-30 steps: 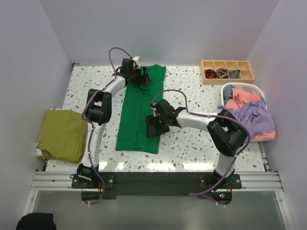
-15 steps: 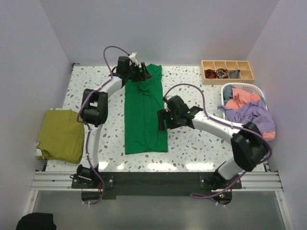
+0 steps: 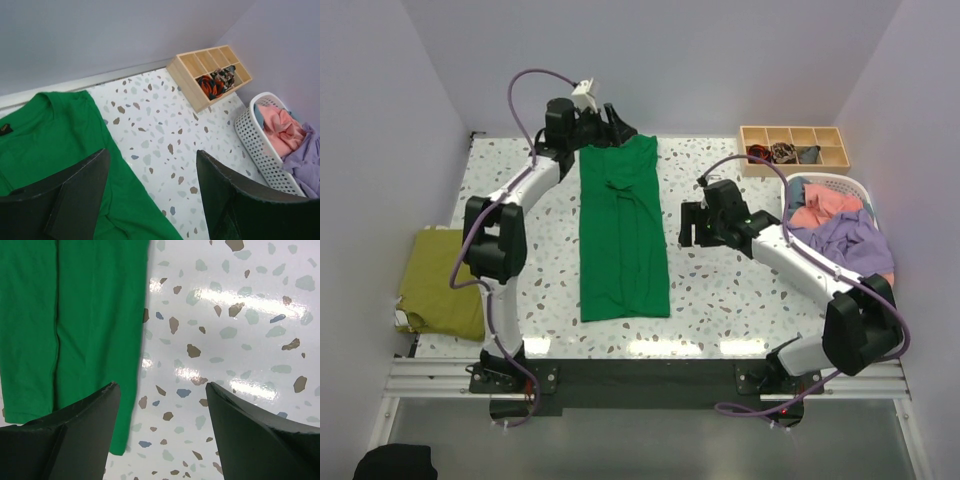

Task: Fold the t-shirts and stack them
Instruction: Rotate the tshirt 90 degrees

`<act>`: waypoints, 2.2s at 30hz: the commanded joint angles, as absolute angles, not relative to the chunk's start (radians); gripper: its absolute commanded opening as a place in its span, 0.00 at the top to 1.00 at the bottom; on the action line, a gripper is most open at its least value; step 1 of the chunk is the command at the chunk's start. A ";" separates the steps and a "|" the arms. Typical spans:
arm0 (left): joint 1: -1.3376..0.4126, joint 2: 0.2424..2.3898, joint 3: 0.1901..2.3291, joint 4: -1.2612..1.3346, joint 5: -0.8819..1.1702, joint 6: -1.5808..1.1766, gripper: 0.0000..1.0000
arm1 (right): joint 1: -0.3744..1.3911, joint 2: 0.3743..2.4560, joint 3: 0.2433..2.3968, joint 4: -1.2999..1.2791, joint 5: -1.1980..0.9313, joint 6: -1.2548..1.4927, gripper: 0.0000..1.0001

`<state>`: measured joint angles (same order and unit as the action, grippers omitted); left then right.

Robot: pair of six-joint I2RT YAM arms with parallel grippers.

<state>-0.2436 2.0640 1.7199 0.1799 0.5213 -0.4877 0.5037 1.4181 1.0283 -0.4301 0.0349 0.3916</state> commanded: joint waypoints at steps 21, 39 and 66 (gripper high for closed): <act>-0.250 2.220 1.661 -0.106 0.314 -0.357 0.28 | 0.503 1.474 1.012 -0.417 0.054 0.387 0.26; -0.250 1.829 1.298 -0.061 0.106 -0.426 0.27 | 0.488 1.506 0.983 -0.402 -0.081 0.411 0.26; -0.362 0.950 0.605 -0.584 0.127 -0.727 0.31 | 0.554 1.488 0.827 -0.436 -0.477 0.494 0.35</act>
<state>-0.3565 0.9955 0.6350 -0.4980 0.1261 -0.6971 0.5068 1.5295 0.8276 -0.4244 -0.4629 0.4572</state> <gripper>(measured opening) 0.690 0.654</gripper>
